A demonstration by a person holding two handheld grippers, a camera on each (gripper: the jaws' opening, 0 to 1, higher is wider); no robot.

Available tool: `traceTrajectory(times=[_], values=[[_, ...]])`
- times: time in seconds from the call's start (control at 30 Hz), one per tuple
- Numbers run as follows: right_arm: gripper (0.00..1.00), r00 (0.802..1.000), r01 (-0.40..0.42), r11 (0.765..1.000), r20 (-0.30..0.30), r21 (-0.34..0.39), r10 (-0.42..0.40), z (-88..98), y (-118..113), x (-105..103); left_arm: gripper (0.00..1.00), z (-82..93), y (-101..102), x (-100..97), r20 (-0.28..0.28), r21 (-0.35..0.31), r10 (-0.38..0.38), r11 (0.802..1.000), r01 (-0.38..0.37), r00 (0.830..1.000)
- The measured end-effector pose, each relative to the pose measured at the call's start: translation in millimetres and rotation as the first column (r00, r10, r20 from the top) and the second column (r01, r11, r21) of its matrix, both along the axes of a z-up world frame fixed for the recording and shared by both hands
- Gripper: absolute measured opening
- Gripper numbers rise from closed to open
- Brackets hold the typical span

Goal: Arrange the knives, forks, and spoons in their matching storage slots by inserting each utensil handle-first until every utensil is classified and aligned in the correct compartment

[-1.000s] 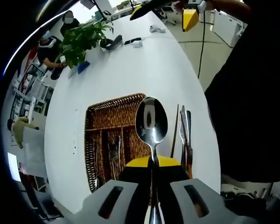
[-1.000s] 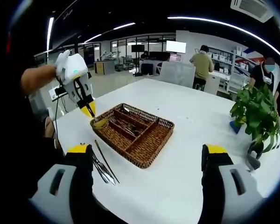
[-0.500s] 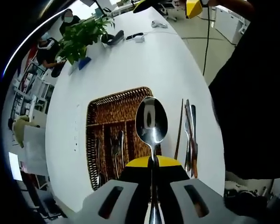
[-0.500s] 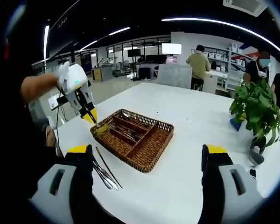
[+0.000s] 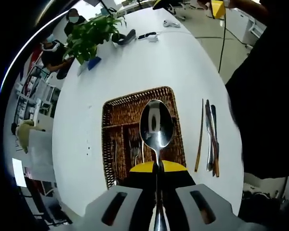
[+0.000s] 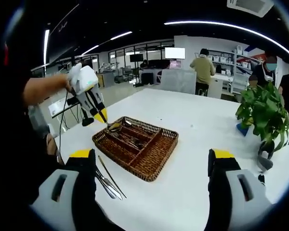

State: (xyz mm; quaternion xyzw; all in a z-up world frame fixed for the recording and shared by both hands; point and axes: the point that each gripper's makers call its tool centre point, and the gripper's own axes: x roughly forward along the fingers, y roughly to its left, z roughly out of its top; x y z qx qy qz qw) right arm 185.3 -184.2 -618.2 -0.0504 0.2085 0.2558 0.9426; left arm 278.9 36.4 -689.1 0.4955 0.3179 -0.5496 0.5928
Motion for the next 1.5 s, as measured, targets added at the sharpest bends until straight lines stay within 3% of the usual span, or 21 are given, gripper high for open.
traceTrajectory(times=[0.3,0.53,0.77,0.97,1.5], values=[[1.00,1.000,0.005,1.000,0.004,0.006,-0.005,1.9,1,-1,0.00,12.9,5,40.8,0.015,-0.008,0.020,1.000,-0.020,1.000],[1.00,1.000,0.020,1.000,0.010,0.006,-0.020,5.4,-2,-5,0.00,1.4,10,67.5,0.044,0.014,0.034,0.999,-0.035,0.998],[1.00,0.999,0.037,0.999,0.009,0.004,-0.038,4.8,-6,-12,0.00,-1.9,3,84.6,0.044,0.010,0.022,1.000,-0.023,0.999],[1.00,0.999,0.051,0.999,0.007,0.001,-0.051,3.3,-8,-17,0.00,4.1,-6,102.8,0.028,-0.011,0.000,1.000,0.000,1.000],[1.00,0.996,0.084,0.996,-0.008,-0.003,-0.084,0.0,-17,-24,0.01,20.0,-24,148.5,0.060,-0.050,-0.015,0.999,0.018,0.998]])
